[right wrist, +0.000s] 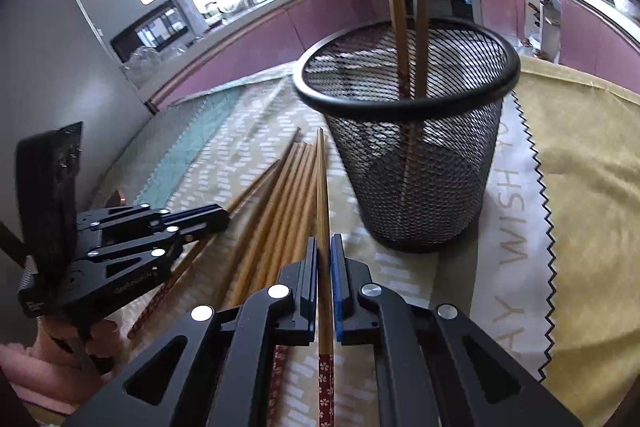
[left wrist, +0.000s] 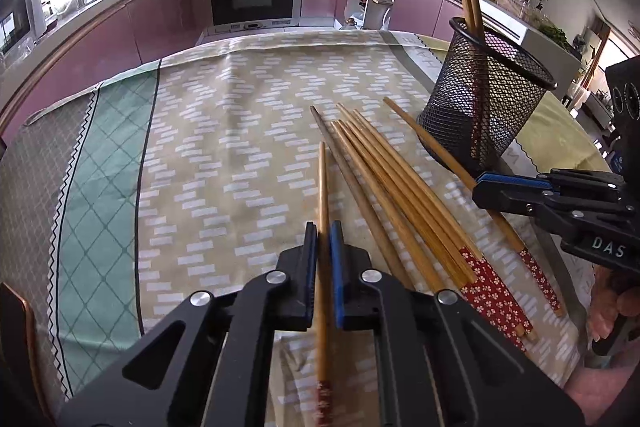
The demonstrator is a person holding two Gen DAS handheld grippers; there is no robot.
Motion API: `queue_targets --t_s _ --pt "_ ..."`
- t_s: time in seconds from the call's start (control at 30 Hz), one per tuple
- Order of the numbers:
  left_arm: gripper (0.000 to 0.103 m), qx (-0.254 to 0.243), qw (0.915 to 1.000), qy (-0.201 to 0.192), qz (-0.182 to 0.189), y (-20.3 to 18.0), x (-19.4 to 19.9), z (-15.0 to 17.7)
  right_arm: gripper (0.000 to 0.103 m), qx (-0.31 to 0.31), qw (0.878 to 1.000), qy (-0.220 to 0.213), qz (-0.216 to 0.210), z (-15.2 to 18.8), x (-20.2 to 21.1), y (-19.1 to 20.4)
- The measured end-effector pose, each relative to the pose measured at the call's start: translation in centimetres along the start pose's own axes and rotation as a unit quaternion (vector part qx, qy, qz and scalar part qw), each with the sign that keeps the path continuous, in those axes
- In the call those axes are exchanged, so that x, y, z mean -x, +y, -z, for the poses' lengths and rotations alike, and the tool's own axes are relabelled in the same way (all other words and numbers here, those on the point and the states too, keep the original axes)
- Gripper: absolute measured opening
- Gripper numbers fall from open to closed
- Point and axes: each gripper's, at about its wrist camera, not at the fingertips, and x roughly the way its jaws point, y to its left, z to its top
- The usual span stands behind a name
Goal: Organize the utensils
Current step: 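Lift the chopstick with the right gripper and insert it into the mesh cup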
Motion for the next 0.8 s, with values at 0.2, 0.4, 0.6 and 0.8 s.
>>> queue_targets --t_s 0.2,0.4,0.6,0.8 --pt "0.007 -0.002 0.9993 -0.015 0.034 -0.2 1.6 0.2 0.006 0.018 1.0 0.0 -0.018 0.0 0.5 0.7" --pt "0.007 -0.023 0.9987 -0.003 0.045 -1.0 1.3 0.6 0.006 0.056 0.998 0.023 -0.005 0.4 -0.3 1.5" --pt "0.008 -0.032 0.9985 0.014 0.043 -1.0 0.3 0.7 0.006 0.071 0.996 0.048 0.007 0.3 -1.4 1.6" --pt "0.01 -0.039 0.998 0.021 0.044 -1.0 -0.3 0.6 0.008 0.067 0.996 0.06 0.004 0.0 -2.2 1.3"
